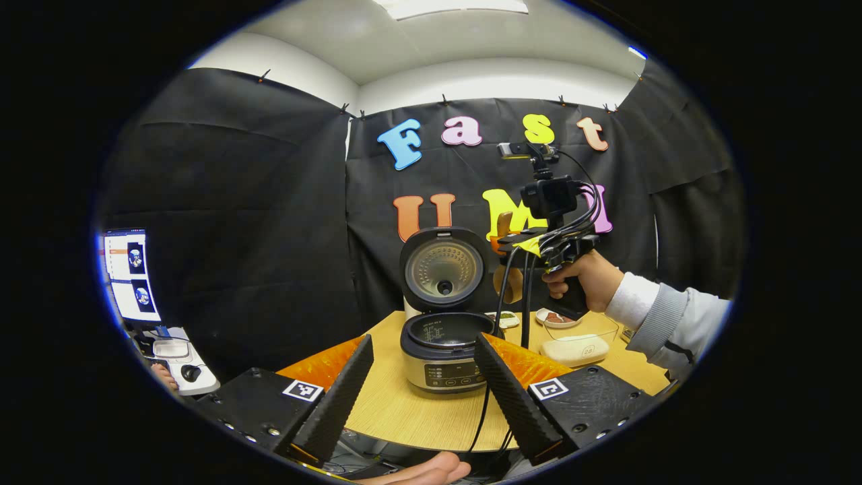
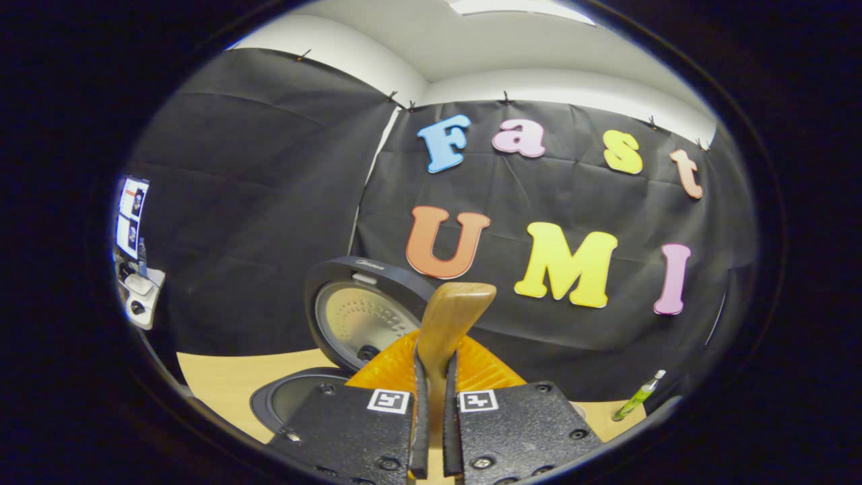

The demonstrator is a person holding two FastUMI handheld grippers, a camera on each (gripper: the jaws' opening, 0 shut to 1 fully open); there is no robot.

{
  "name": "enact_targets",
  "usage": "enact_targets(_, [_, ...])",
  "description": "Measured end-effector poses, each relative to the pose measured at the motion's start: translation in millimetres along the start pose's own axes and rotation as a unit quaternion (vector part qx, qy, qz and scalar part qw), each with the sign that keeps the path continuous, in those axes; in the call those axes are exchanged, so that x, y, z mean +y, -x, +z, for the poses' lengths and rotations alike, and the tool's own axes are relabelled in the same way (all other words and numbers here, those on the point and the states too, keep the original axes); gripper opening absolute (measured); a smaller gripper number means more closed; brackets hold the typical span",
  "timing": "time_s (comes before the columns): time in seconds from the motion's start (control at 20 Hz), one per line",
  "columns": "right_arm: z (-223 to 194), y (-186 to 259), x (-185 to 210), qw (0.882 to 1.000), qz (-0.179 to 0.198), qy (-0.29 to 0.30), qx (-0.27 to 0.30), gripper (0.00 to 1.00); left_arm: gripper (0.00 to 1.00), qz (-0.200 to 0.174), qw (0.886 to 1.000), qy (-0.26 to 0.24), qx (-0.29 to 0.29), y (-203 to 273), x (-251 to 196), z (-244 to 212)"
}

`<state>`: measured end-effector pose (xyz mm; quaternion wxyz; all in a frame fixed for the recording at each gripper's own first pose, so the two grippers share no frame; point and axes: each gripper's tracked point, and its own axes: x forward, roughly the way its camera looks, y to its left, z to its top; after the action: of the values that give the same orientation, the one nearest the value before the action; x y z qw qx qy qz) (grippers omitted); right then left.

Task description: Close the left gripper, press the button to open the rice cooker; take a wooden spoon from the chopstick holder with the right hand, scoop a spoonful of rice and pour it into the rice cooker, then put the wooden spoon back into the chopstick holder.

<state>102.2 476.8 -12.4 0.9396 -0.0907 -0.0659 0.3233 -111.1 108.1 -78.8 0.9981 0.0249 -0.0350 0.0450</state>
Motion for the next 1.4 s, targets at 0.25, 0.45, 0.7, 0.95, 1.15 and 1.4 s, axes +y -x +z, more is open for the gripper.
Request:
enact_targets(0.25, [8.3, 21.0, -84.4, 0.998, -0.06, -0.003, -0.002, 0.13, 0.95, -0.014, 1.0, 0.004, -0.002, 0.5, -19.3, 4.7])
enact_targets(0.45, [1.5, 42.9, -157.6, 0.994, -0.108, -0.009, 0.004, 0.14, 0.96, -0.029, 1.0, 0.008, -0.004, 0.6, -35.6, 8.1])
enact_targets(0.7, [-33.8, 74.1, -254.8, 0.983, -0.178, -0.025, 0.027, 0.14, 0.96, -0.037, 0.999, 0.002, -0.003, 1.5, -49.6, 8.5])
enact_targets(0.95, [-85.5, 109.3, -336.5, 0.97, -0.234, -0.037, 0.056, 0.14, 0.96, -0.045, 0.999, 0.001, -0.004, 2.5, -58.4, 9.6])
enact_targets(1.15, [-124.6, 131.1, -375.6, 0.961, -0.261, -0.051, 0.077, 0.15, 0.96, -0.044, 0.999, 0.004, 0.001, -0.7, -61.5, 8.4])
enact_targets(1.4, [-157.1, 145.4, -389.3, 0.956, -0.267, -0.076, 0.093, 0.16, 0.96, -0.047, 0.999, 0.002, 0.001, 0.3, -66.7, 8.6])
